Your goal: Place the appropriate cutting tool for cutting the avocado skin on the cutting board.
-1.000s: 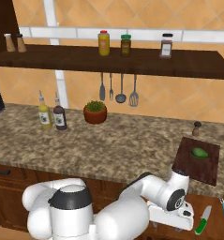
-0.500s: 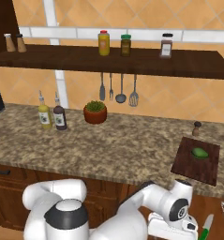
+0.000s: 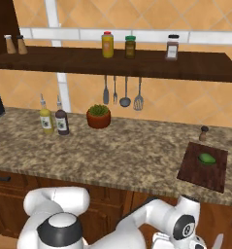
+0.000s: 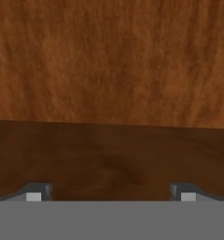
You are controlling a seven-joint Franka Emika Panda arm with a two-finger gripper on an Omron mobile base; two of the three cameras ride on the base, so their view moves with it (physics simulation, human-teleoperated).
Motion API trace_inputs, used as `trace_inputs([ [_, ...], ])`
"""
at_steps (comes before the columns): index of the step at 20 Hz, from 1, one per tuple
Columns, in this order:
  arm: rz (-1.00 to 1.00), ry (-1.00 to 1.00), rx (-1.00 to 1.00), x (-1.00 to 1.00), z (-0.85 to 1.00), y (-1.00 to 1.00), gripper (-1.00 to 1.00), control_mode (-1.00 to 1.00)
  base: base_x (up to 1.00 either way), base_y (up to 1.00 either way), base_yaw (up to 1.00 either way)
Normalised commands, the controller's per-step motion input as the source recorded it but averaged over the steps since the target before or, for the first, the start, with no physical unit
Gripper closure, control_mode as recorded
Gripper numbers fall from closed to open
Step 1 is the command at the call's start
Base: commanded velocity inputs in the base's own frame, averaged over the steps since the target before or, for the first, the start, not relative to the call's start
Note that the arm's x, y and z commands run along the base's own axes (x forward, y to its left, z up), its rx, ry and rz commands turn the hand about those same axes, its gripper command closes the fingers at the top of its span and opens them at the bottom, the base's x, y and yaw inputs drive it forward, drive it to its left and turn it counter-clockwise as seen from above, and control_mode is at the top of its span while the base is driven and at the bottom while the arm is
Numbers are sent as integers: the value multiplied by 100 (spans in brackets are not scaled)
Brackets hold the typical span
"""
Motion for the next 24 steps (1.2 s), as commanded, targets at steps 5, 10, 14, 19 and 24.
trace_inputs([
  [5, -3, -8, 1, 21, 32, -11, -100, -100, 0, 0, 0],
  [10, -3, -23, 1, 13, 27, -21, -100, -100, 0, 0, 0],
  [14, -9, -16, 0, 9, 10, -34, -100, -100, 0, 0, 0],
  [19, -21, 0, 0, 38, 6, -36, -100, -100, 0, 0, 0],
  [24, -20, 9, 0, 47, 8, -20, -100, -100, 0, 0, 0],
])
